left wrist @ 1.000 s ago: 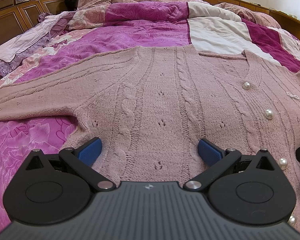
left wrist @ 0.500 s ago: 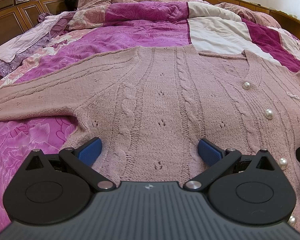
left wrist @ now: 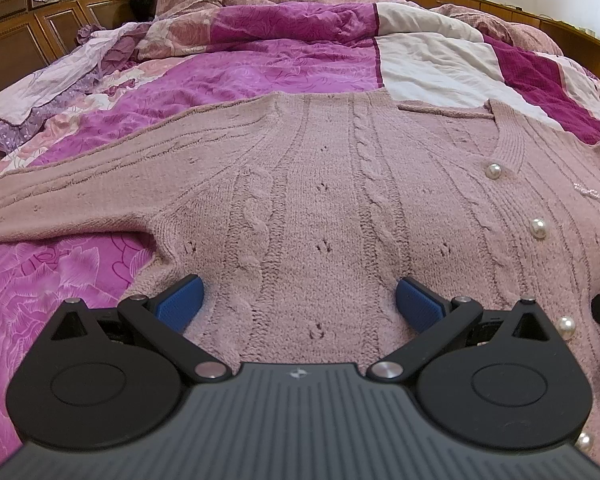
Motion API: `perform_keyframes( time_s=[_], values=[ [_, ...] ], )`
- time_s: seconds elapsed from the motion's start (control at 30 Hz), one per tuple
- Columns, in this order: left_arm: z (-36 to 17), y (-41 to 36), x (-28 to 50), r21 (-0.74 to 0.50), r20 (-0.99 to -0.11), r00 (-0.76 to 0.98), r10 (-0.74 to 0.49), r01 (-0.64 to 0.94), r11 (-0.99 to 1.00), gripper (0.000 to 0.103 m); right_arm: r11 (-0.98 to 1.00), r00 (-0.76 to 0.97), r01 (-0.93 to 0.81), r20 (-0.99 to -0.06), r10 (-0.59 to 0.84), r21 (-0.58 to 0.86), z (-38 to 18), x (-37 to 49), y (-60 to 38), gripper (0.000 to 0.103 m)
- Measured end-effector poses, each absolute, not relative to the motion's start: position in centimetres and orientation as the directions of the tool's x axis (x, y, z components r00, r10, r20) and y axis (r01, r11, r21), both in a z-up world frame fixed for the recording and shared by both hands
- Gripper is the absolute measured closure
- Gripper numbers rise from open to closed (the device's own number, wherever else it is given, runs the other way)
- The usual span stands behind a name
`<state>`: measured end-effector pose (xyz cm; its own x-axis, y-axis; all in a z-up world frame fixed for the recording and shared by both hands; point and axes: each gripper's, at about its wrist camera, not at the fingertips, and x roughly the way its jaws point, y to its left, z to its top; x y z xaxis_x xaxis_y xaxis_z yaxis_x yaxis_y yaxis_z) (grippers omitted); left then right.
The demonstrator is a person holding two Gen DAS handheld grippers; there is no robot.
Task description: Fold small clothes
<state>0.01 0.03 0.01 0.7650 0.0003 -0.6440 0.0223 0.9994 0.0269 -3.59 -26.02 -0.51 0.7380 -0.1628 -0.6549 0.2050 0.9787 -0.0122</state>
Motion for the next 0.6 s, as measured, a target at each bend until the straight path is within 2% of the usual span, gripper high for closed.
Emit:
perform_keyframes(
  time_s=[0.43, 0.6],
  values=[
    [1.6, 0.9, 0.2, -0.018, -0.680, 0.732, -0.046, 0.046, 0.999, 0.000, 0.980, 0.716, 0.200, -0.683, -0.143, 0.004, -0.3, -3.0, -26.4, 0.000],
    [3.5, 1.2, -0.1, -0.107, -0.701, 0.701, -0.129, 0.075, 0.991, 0.000, 0.981, 0.707, 0.184, -0.702, -0.085, 0.066, 0.3, -2.9, -27.4, 0.000]
  ],
)
